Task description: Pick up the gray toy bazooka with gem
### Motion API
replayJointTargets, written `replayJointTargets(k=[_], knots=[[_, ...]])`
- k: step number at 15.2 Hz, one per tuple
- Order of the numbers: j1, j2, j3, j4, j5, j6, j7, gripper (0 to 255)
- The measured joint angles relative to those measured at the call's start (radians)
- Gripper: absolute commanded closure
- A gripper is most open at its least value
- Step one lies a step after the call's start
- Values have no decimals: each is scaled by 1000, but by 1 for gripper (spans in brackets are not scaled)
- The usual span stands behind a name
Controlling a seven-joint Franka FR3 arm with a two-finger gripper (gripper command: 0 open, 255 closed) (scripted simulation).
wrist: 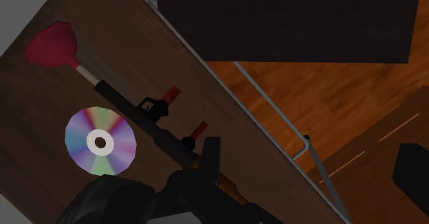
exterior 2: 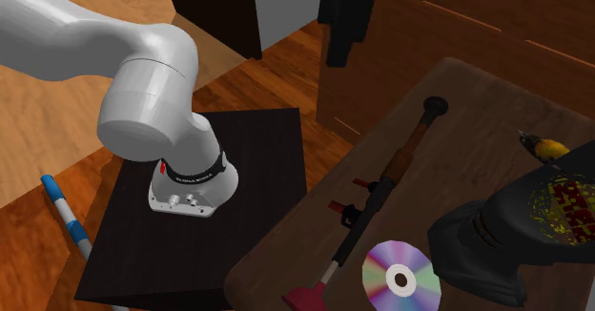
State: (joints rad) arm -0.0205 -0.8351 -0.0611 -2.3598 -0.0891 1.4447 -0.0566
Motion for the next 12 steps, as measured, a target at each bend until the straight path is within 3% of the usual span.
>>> replayJointTargets(k=[2,5,12], knots=[[2,-1,-12,-13,-3,16,-16,0],[13,4,-85,-76,-22,105,-111,0],[54,109,-300,-170,-56,349,-390,0]])
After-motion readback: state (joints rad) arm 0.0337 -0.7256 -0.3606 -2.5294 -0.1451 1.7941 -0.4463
